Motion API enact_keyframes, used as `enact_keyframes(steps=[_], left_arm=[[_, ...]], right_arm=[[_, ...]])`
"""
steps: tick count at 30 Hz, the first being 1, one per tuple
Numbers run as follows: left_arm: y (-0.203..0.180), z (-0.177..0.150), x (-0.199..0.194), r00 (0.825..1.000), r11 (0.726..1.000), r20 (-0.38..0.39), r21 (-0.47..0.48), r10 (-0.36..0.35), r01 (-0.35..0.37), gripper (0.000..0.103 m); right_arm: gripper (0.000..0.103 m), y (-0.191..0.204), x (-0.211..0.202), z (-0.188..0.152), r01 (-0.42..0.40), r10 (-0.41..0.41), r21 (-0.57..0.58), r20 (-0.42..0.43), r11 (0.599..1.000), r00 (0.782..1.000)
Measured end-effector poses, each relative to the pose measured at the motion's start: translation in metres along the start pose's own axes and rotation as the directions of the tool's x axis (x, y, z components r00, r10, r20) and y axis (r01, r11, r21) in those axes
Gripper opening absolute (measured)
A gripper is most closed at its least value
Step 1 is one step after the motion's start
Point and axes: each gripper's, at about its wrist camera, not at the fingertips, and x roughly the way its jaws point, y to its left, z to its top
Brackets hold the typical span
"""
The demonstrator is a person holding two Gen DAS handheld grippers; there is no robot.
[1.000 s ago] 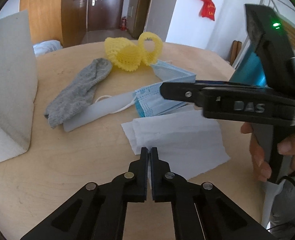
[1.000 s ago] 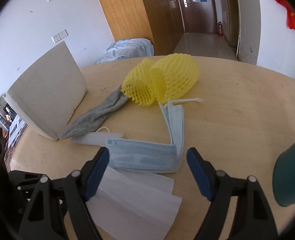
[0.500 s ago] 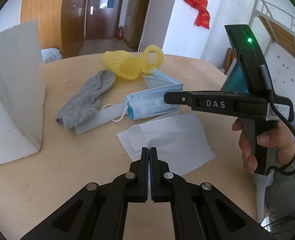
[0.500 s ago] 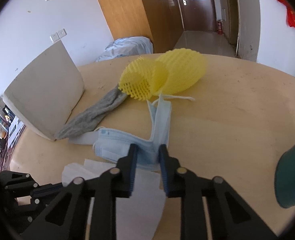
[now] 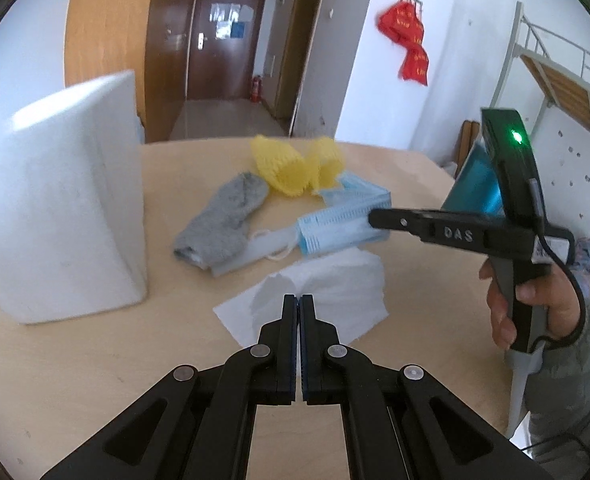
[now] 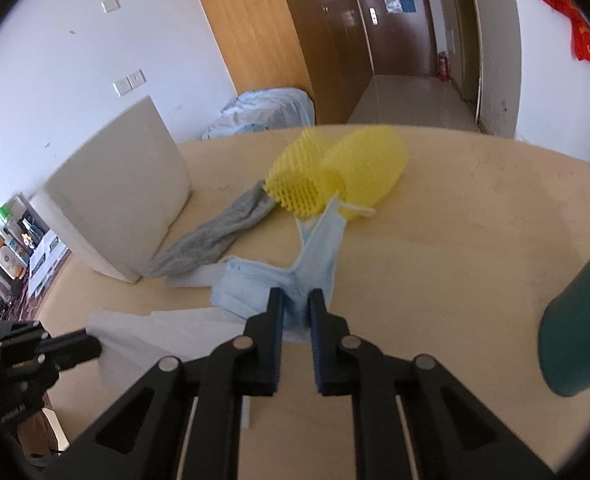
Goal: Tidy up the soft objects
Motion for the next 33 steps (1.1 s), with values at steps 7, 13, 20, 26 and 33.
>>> enact_keyframes(steps=[7, 13, 20, 26, 33], left_arm=[[-0.003, 0.011, -0.02, 0.998, 1.0, 0.068, 0.004, 0.014, -0.015, 0.001], [0.003, 0.003, -0.02, 0.999, 0.999, 0.042, -0.022, 0.028, -0.027, 0.001], [0.005, 0.001, -0.027, 0.996, 0.998, 0.069, -0.028, 0.061, -0.059, 0.001], [0.012, 0.006, -0.039, 0.991, 0.995, 0.098, -0.05, 0.096, -0.091, 0.001], [0.009, 0.009, -0.052, 0.985, 0.994, 0.136, -0.044, 0.109, -0.103, 0.001]], right_arm=[[0.015, 0.014, -0.038, -0.005, 0.009, -0.008, -0.016, 0.078, 1.0, 0.997], [0.012, 0.007, -0.048, -0.014, 0.002, -0.005, 0.035, 0.079, 0.999, 0.997], [0.01, 0.013, -0.052, -0.029, -0.011, 0.009, 0.029, 0.065, 1.0, 0.998], [0.01, 0.021, -0.07, -0.031, 0.044, -0.046, 0.016, 0.127, 0.999, 0.991], [0.01, 0.031, -0.078, -0.032, 0.039, -0.04, 0.005, 0.157, 0.999, 0.987]])
